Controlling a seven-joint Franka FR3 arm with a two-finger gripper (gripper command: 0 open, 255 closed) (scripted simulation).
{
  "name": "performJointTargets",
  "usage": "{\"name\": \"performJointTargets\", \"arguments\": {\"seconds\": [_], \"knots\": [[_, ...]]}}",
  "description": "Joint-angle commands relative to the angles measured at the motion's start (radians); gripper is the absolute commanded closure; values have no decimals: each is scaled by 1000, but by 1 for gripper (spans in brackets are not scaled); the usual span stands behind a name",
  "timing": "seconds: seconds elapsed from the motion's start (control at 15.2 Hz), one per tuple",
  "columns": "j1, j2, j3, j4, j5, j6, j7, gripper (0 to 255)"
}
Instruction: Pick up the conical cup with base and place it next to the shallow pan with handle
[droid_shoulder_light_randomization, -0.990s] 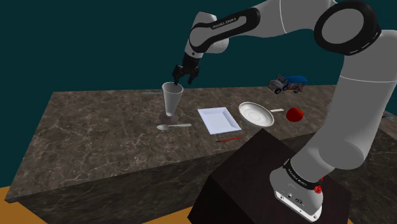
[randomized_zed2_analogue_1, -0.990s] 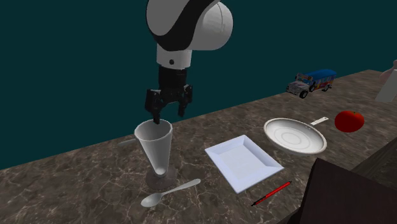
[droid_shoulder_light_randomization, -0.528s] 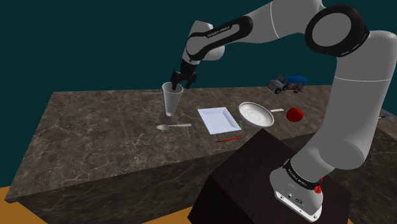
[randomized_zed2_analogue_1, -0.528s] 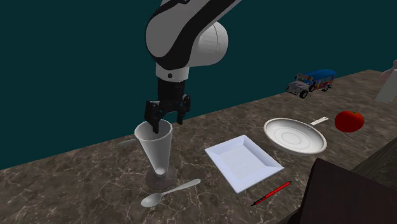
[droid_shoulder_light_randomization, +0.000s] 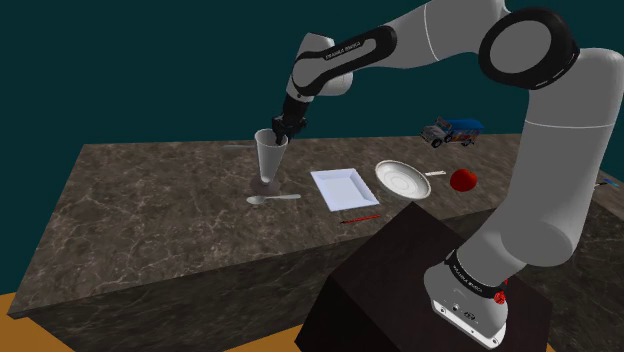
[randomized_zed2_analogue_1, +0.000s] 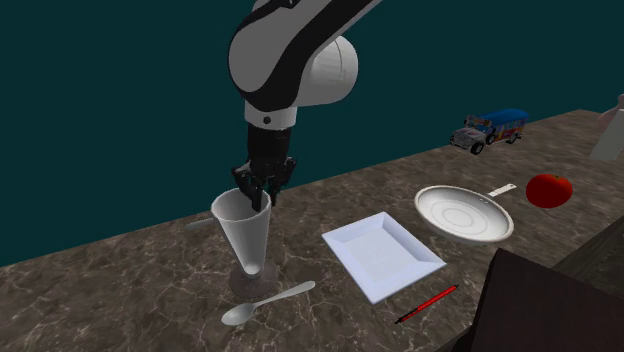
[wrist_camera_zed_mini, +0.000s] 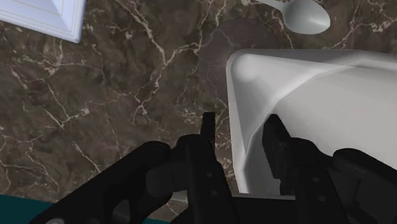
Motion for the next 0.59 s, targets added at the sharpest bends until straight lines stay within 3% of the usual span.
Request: {"name": "performJointTargets", "arguments": {"seconds": [0.0, 0.53], "knots": [[0, 0, 0, 0, 0, 0, 0, 255], [0, -8, 0, 3, -1, -10, 2, 255]]}}
